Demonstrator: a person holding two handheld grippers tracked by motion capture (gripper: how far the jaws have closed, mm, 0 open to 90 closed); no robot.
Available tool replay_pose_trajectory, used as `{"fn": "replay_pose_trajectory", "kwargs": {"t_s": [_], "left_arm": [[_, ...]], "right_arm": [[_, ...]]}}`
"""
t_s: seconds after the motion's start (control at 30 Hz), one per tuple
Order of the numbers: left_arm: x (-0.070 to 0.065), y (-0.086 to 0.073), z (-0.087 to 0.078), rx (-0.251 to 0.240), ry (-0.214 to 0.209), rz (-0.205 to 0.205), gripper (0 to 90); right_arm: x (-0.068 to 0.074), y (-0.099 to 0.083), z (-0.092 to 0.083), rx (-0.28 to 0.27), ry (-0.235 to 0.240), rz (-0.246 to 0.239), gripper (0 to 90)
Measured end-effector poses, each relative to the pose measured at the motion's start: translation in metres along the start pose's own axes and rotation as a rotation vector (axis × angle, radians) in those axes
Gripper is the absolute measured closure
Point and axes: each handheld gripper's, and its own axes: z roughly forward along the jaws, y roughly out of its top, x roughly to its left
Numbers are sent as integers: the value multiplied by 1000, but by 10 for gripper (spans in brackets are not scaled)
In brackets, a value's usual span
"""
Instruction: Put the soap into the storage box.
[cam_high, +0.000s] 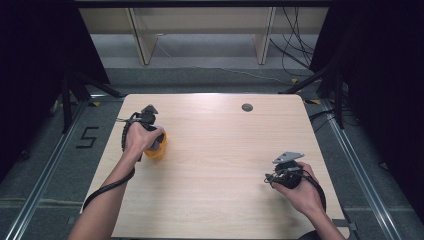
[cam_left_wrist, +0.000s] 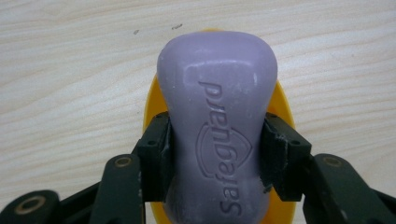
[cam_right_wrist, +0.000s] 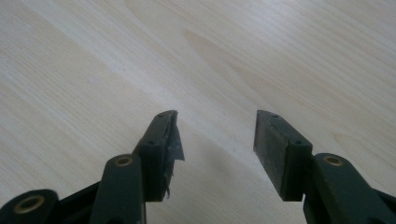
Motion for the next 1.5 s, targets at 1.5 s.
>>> {"fn": "replay_pose_trajectory", "kwargs": {"t_s": [1.5], "left_arm": [[-2,0,0,-25,8,11,428]], "right_arm": [[0,0,0,0,0,-4,495]]}}
